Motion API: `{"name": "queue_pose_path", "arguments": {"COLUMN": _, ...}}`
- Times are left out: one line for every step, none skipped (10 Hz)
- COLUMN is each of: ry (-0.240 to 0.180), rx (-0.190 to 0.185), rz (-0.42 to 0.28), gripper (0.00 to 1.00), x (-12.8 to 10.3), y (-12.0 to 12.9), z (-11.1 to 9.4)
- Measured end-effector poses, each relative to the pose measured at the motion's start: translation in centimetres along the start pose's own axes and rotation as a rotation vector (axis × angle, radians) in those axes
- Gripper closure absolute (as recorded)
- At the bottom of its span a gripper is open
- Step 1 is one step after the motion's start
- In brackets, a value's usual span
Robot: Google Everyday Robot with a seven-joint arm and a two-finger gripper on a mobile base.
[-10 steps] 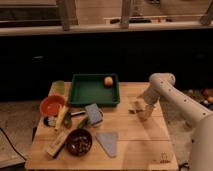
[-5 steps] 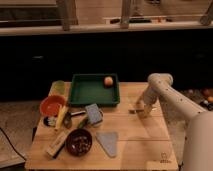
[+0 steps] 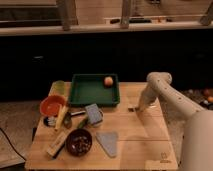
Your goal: Place fork in table surface
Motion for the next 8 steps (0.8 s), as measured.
{"name": "queue_pose_path", "arguments": {"ry": 0.001, "rx": -0.001, "rz": 0.001, "gripper": 1.0, "x": 0.1, "y": 0.08, "z": -0.03}}
{"name": "queue_pose_path", "arguments": {"ry": 0.002, "rx": -0.003, "rz": 0.003, "gripper": 1.0, "x": 0.19, "y": 0.11, "z": -0.04}}
{"name": "queue_pose_path", "arguments": {"ry": -0.001, "rx": -0.01, "rz": 0.013, "gripper": 1.0, "x": 0.29, "y": 0.13, "z": 0.24}}
{"name": "queue_pose_path", "arguments": {"ry": -0.002, "rx": -0.015, "rz": 0.023, "gripper": 1.0, "x": 0.48, "y": 0.04, "z": 0.56}}
{"name": "queue_pose_path", "arguments": {"ry": -0.001, "rx": -0.016, "rz": 0.019, "gripper": 1.0, "x": 0.36, "y": 0.12, "z": 0.5}}
{"name": "queue_pose_path", "arguments": {"ry": -0.001, "rx": -0.017, "rz": 0.018, "gripper": 1.0, "x": 0.31, "y": 0.18, "z": 0.37}}
{"name": "queue_pose_path", "arguments": {"ry": -0.001, "rx": -0.02, "rz": 0.018, "gripper": 1.0, "x": 0.33, "y": 0.25, "z": 0.19}}
{"name": "queue_pose_path", "arguments": {"ry": 0.0, "rx": -0.021, "rz": 0.019, "gripper": 1.0, "x": 0.4, "y": 0.33, "z": 0.13}}
